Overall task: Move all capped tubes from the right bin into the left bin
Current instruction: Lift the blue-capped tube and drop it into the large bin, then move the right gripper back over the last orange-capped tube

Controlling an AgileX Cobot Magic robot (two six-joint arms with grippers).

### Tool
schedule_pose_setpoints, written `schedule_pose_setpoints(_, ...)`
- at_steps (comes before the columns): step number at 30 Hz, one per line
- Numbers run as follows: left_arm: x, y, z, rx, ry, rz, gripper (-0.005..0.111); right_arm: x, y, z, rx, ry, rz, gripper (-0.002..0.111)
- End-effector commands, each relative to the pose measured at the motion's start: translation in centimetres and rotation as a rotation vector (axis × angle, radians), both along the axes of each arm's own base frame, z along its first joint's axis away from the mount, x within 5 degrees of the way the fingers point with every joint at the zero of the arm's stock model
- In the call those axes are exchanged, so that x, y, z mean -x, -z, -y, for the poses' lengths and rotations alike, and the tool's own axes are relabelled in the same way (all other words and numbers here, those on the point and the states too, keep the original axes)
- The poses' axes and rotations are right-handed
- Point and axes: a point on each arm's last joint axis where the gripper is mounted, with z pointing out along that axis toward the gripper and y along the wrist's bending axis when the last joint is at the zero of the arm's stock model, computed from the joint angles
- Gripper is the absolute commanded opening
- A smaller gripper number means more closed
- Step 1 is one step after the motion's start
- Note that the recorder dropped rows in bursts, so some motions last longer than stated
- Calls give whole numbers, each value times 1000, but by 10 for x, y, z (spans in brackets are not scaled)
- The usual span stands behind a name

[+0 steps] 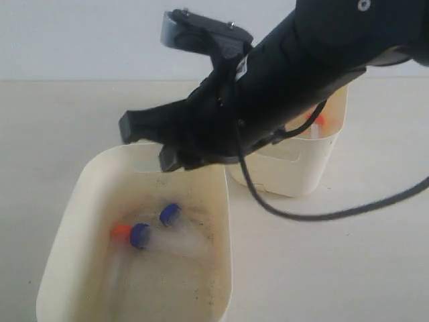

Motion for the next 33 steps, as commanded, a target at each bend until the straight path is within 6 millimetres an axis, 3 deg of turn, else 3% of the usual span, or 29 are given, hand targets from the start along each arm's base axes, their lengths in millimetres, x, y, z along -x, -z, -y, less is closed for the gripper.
schedule_pose_setpoints(1, 0, -2, 0, 8, 7, 10, 4, -39, -26, 50, 41, 150, 58, 17)
schedule_pose_setpoints(3, 0, -2, 0, 8, 7, 10, 4, -58, -29, 78, 49, 253, 47, 25)
schedule_pose_setpoints(7, 0, -2, 0, 8, 7, 10, 4, -87, -22, 125, 64, 413, 36, 56)
schedule_pose_setpoints(12, 0, -2, 0, 8, 7, 10, 4, -108, 10, 159, 169, 509, -45, 55)
schedule_pose_setpoints(18, 0, -2, 0, 8, 7, 10, 4, -122, 36, 164, 207, 521, -90, 55)
schedule_pose_setpoints(24, 0, -2, 0, 8, 7, 10, 4, -123, 35, 167, 248, 511, -69, 55)
schedule_pose_setpoints(33, 0, -2, 0, 8, 7, 10, 4, -113, 17, 171, 289, 495, -56, 55)
